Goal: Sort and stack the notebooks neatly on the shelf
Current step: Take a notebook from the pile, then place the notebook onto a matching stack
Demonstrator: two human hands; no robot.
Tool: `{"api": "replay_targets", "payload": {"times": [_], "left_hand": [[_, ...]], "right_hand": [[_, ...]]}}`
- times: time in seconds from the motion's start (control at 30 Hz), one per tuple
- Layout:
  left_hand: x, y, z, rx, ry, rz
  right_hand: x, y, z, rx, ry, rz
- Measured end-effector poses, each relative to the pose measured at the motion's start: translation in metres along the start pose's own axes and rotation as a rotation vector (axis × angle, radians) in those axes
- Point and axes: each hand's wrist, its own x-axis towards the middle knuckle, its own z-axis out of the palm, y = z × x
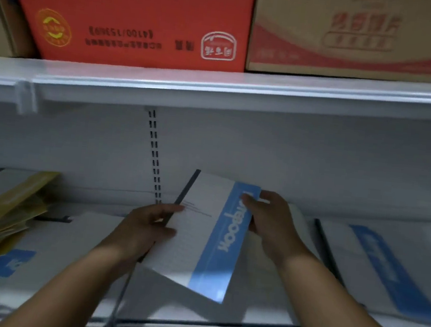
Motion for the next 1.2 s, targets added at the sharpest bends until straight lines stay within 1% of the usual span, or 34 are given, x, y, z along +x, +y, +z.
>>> {"api": "replay_targets", "payload": {"times": [0.07,0.1,0.17,0.2,0.3,0.4,0.5,0.6,0.67,0.73,0.8,0.83,0.9,0.97,1.0,1.03,1.13,1.2], "left_hand": [[0.011,0.005,0.05,-0.044,0.044,-0.001],[0.015,0.008,0.076,-0.062,0.048,0.001],[0.022,0.013,0.129,-0.036,0.017,0.022],[0.025,0.015,0.155,-0.006,-0.015,0.031],[0.024,0.023,0.224,0.061,-0.14,0.008],[0.025,0.018,0.275,0.24,-0.238,0.027],[0.021,0.011,0.304,0.323,-0.307,0.039],[0.021,0.015,0.308,0.384,-0.265,0.149],[0.025,0.017,0.299,0.413,-0.238,0.224],[0.03,0.017,0.28,0.435,-0.213,0.263],[0.033,0.016,0.255,0.486,-0.174,0.291],[0.034,0.016,0.24,0.517,-0.142,0.304],[0.035,0.015,0.207,0.58,-0.072,0.32],[0.032,0.011,0.172,0.627,-0.017,0.267],[0.03,0.006,0.153,0.645,0.004,0.229],[0.028,0.0,0.132,0.67,0.022,0.198],[0.018,-0.021,0.065,0.765,0.07,0.142],[0.01,-0.032,0.018,0.775,0.127,0.065]], "right_hand": [[0.004,0.003,-0.041,0.007,0.025,0.082],[0.003,0.006,-0.061,-0.074,0.023,0.101],[0.004,0.012,-0.105,-0.285,0.038,0.067],[0.004,0.012,-0.128,-0.339,0.066,0.047],[0.004,0.003,-0.196,-0.381,0.179,0.036],[0.007,0.01,-0.253,-0.474,0.263,0.074],[0.016,0.036,-0.283,-0.617,0.267,0.162],[0.023,0.056,-0.293,-0.866,0.195,0.19],[0.025,0.056,-0.291,-1.052,0.191,0.22],[0.024,0.052,-0.284,-1.261,0.199,0.234],[0.022,0.046,-0.271,-1.352,0.191,0.185],[0.019,0.04,-0.258,-1.313,0.184,0.133],[0.013,0.025,-0.217,-1.113,0.183,-0.059],[0.003,0.008,-0.16,-0.926,0.14,-0.278],[-0.003,0.002,-0.128,-0.881,0.08,-0.332],[-0.01,0.0,-0.095,-0.868,-0.005,-0.339],[-0.031,0.018,-0.009,-0.886,-0.291,-0.283],[-0.039,0.035,0.036,-0.871,-0.415,-0.211]]}}
